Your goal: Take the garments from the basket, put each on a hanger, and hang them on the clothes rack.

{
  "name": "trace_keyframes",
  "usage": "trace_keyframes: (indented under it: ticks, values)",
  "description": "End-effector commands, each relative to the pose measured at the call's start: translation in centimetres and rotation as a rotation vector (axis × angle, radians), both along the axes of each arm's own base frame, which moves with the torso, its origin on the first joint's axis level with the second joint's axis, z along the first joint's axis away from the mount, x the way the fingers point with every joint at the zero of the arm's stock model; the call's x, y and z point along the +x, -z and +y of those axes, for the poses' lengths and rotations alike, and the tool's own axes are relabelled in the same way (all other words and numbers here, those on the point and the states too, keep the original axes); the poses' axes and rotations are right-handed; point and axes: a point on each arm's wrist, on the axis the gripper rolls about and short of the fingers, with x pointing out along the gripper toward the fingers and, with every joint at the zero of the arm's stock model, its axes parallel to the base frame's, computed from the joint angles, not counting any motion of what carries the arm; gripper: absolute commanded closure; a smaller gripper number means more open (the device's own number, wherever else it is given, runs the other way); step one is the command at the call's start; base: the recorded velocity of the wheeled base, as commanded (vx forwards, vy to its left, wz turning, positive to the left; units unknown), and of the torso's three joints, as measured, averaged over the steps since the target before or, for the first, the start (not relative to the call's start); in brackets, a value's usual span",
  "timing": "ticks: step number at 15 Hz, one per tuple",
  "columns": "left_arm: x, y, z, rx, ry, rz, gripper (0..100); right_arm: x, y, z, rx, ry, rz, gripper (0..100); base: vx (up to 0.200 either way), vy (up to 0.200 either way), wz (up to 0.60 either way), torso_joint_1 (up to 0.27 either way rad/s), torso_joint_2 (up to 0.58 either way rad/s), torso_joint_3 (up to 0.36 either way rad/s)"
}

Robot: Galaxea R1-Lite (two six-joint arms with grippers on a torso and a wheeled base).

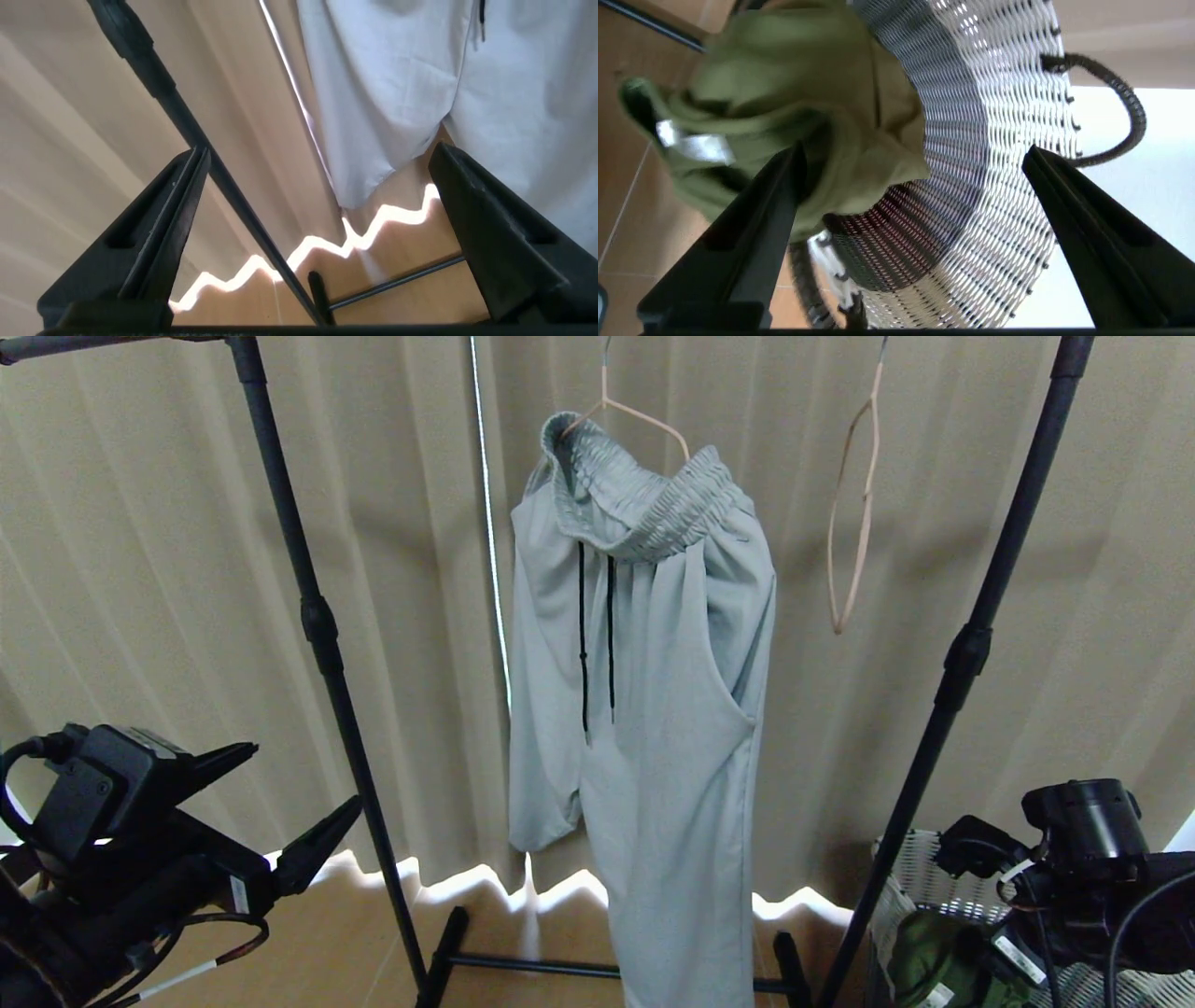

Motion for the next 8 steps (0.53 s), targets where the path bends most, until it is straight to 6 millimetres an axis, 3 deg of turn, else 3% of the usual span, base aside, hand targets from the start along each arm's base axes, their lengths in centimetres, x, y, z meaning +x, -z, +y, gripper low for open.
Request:
trace_keyframes:
  ticks: [1, 5, 6, 8]
  values:
    - [0.03, -0.03, -0.01, 0.0, 0.0, -0.001, 0, 0.71, 0.51, -0.53, 0.0, 0.022, 0.013, 0, 0.0, 0.0, 0.0, 0.0, 0.0, 0.0]
    - [0.0, -0.1, 0.03, -0.001, -0.001, -0.006, 0, 0.75, 0.6, -0.61, 0.002, 0.025, 0.017, 0, 0.0, 0.0, 0.0, 0.0, 0.0, 0.0]
    - [-0.03, -0.13, 0.03, -0.001, -0.001, -0.007, 0, 0.73, 0.62, -0.6, 0.002, 0.025, 0.017, 100, 0.0, 0.0, 0.0, 0.0, 0.0, 0.0]
    - [-0.13, -0.13, 0.08, 0.001, -0.003, -0.01, 0, 0.62, 0.65, -0.6, 0.003, 0.024, 0.019, 100, 0.0, 0.0, 0.0, 0.0, 0.0, 0.0]
